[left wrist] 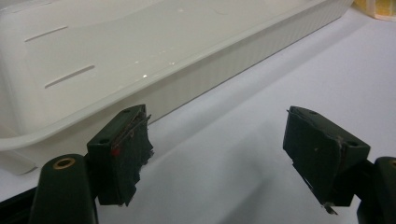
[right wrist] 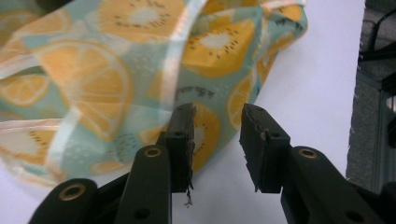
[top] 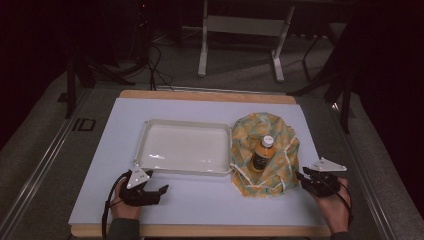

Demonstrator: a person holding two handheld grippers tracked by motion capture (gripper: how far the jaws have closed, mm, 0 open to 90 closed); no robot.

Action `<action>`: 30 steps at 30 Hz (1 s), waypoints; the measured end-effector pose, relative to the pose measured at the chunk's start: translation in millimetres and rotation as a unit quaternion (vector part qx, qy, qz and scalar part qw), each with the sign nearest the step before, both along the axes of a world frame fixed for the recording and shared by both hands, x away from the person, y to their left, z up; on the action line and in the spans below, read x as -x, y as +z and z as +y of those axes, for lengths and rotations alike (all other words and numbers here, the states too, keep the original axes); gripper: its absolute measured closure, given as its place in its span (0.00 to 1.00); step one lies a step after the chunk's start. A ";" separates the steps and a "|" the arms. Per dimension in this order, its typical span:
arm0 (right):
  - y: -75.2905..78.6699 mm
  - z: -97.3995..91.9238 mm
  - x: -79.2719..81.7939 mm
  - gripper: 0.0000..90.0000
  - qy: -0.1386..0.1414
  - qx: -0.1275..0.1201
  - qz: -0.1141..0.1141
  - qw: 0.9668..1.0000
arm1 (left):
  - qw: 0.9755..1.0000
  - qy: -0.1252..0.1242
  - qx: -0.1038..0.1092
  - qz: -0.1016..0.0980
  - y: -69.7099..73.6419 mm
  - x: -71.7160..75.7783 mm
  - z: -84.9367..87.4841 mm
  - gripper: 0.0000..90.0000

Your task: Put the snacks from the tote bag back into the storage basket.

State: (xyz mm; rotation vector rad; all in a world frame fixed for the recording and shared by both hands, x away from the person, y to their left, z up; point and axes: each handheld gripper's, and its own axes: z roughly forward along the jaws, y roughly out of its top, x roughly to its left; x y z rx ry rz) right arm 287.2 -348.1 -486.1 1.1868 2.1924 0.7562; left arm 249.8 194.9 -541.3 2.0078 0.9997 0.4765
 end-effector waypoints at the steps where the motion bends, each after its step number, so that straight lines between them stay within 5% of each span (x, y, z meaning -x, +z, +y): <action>1: 2.5 1.5 0.0 0.72 0.005 0.005 0.001 1.000 | 1.000 0.000 0.000 -0.001 0.1 0.1 0.0 0.26; 13: 30.4 20.2 -0.3 0.72 0.048 0.059 0.004 0.997 | 1.000 -0.004 -0.003 -0.001 0.0 0.3 -0.5 0.26; 21: 42.4 29.2 -3.8 0.74 0.077 0.096 0.018 0.992 | 1.000 -0.005 -0.004 0.000 0.1 0.2 -0.6 0.26; 30: 51.6 32.7 -7.3 0.78 0.101 0.100 0.031 0.989 | 1.000 -0.006 -0.007 0.000 0.2 0.4 -1.2 0.26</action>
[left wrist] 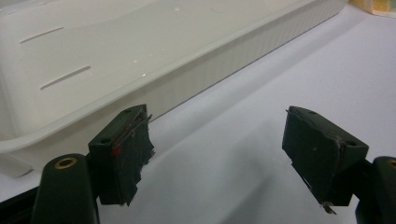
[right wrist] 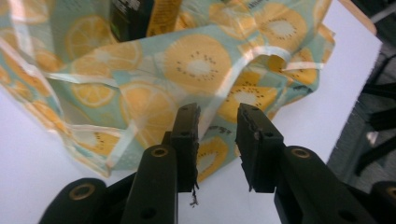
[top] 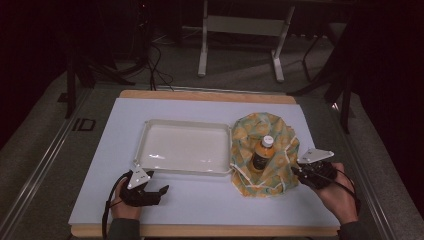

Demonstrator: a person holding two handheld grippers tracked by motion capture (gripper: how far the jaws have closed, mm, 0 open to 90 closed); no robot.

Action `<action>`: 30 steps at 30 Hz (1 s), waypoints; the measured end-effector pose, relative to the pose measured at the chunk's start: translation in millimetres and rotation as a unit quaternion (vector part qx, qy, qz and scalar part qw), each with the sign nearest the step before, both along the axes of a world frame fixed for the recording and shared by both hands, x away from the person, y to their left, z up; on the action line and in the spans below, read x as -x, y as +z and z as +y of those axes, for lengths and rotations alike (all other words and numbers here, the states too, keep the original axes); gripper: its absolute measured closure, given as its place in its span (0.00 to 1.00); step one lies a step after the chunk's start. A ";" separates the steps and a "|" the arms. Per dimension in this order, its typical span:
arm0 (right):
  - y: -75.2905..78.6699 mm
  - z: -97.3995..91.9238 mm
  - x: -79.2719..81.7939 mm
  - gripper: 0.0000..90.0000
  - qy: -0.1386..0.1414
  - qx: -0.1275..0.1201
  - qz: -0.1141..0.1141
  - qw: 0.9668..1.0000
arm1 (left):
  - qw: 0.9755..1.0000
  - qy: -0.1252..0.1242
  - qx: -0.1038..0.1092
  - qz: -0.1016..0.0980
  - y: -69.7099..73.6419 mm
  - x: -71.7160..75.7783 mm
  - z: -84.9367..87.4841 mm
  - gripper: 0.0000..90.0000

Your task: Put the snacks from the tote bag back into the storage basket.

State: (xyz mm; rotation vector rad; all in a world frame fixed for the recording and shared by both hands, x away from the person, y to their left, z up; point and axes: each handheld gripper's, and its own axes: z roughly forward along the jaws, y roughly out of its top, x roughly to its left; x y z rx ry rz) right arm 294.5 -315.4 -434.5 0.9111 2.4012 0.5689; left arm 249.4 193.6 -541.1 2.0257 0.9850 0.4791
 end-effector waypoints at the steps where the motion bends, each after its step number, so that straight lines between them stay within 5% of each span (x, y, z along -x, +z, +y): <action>1: 0.9 0.0 -0.1 0.79 -0.001 -0.002 0.001 1.000 | 1.000 -0.001 0.000 0.000 0.0 0.0 -0.1 0.26; 7: 6.3 1.1 -2.2 0.89 0.017 -0.020 0.009 1.000 | 1.000 -0.001 -0.001 0.000 -0.1 0.0 -0.4 0.27; 14: 11.6 7.0 -6.2 0.99 0.031 -0.004 0.006 0.999 | 1.000 -0.001 -0.002 0.000 -0.1 0.1 -0.6 0.27; 30: 19.9 42.3 -18.5 1.00 0.080 0.026 0.014 0.996 | 1.000 -0.002 -0.004 0.001 -0.2 0.0 -0.9 0.27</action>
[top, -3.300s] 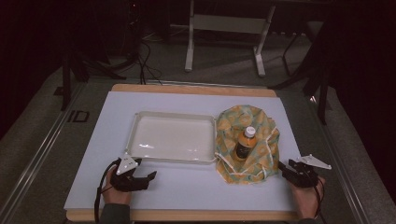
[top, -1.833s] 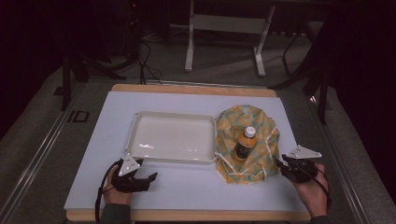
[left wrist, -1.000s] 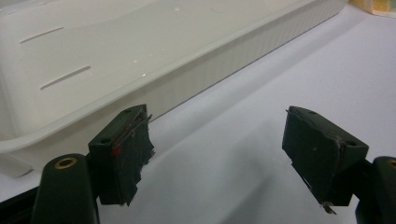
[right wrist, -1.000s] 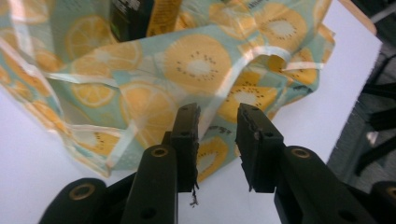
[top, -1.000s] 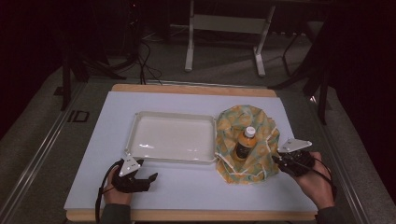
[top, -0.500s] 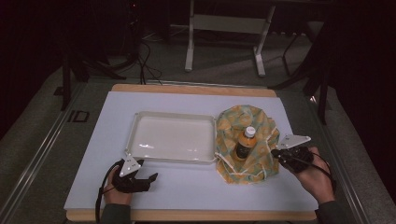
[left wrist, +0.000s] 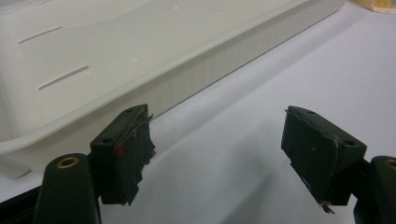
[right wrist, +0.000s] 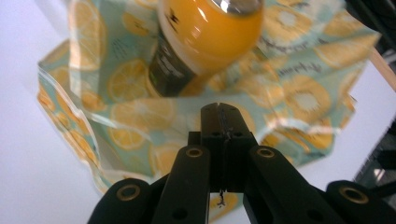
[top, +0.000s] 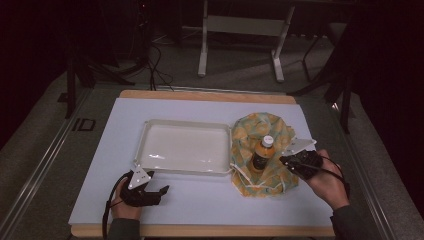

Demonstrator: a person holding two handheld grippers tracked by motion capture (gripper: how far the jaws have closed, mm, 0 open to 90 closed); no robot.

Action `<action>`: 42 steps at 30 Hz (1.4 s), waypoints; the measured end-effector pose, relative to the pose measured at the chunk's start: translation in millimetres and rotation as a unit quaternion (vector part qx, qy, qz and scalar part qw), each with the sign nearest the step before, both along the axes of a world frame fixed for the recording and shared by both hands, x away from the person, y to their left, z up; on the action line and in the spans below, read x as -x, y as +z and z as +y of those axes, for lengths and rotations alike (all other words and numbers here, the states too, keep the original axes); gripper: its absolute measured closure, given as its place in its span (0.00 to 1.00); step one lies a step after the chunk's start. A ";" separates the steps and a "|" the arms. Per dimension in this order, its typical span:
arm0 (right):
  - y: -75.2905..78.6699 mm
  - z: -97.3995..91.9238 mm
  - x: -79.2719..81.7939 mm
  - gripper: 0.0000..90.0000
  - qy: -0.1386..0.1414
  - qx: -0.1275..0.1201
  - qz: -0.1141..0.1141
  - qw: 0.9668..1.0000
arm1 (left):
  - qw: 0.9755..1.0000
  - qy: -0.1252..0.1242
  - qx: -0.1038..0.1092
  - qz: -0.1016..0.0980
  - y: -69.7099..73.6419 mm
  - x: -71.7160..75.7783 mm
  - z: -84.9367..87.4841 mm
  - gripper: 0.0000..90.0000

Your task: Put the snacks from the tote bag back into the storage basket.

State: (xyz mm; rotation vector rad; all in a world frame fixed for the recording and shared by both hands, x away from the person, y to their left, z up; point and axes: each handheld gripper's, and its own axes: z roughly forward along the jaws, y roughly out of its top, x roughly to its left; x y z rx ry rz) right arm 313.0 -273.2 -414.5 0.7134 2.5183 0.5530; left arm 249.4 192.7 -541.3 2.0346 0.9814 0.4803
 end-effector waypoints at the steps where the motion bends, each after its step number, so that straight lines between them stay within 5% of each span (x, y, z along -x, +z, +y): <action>1: -1.0 2.9 -1.2 1.00 0.004 0.003 0.000 1.000 | 1.000 0.000 0.000 0.000 0.0 0.0 0.0 0.27; 22: -11.1 24.6 -14.4 1.00 0.023 0.013 0.008 1.000 | 1.000 -0.003 -0.002 0.001 0.0 -0.4 0.0 0.27; 42: 29.2 32.8 -21.3 0.87 0.075 0.066 0.033 0.994 | 1.000 -0.002 0.000 0.001 -0.2 -0.4 -0.6 0.27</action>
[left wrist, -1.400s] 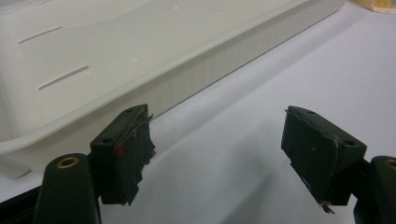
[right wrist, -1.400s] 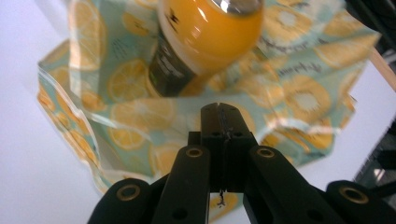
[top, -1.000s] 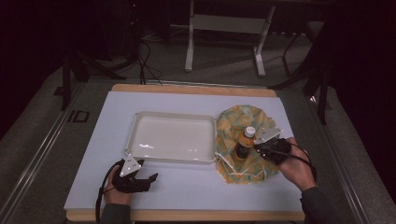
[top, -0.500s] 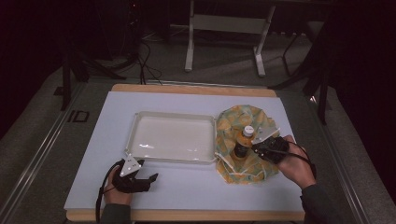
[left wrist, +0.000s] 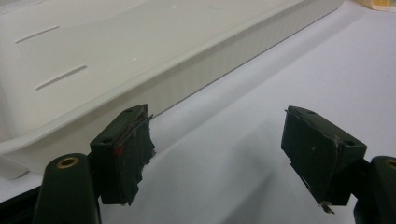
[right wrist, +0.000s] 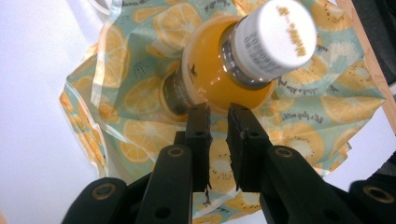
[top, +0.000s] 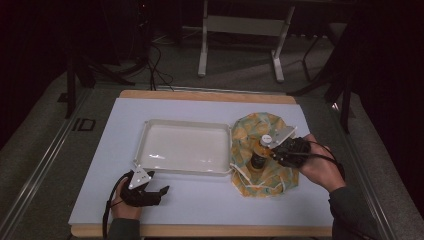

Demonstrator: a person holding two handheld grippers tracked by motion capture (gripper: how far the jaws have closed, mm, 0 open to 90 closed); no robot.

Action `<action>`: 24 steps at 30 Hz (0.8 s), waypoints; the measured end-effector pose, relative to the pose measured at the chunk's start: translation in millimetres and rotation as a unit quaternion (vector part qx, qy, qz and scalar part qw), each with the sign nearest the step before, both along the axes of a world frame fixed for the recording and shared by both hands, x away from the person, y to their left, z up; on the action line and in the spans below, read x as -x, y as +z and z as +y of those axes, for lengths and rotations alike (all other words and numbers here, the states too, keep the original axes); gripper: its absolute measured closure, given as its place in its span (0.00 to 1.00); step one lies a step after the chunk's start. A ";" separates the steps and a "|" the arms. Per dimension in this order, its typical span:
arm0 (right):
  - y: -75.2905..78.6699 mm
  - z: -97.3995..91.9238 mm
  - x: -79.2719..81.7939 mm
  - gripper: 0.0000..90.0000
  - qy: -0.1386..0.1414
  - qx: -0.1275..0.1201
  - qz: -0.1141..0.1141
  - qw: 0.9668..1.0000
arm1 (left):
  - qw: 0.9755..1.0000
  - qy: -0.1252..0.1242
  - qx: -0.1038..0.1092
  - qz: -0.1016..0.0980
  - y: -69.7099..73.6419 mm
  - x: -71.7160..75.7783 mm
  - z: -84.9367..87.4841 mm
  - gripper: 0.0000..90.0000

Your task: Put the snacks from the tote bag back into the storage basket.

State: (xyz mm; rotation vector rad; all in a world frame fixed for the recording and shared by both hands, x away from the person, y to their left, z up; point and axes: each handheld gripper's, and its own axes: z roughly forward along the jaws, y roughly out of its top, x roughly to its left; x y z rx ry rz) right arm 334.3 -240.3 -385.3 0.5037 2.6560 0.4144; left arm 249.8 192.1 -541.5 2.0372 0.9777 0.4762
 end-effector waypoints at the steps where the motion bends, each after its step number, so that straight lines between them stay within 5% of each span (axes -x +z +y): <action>1: 0.9 0.6 -0.5 0.86 -0.002 0.001 0.001 1.000 | 1.000 0.000 -0.001 0.000 0.1 0.0 0.1 0.27; 15: 10.5 0.7 -18.2 0.62 0.000 0.008 0.022 1.000 | 1.000 -0.002 -0.004 0.002 0.0 -0.3 -0.3 0.27; 24: 13.3 8.7 -28.9 0.59 0.006 0.018 0.036 0.999 | 1.000 -0.002 -0.006 0.003 0.0 -0.4 -0.6 0.27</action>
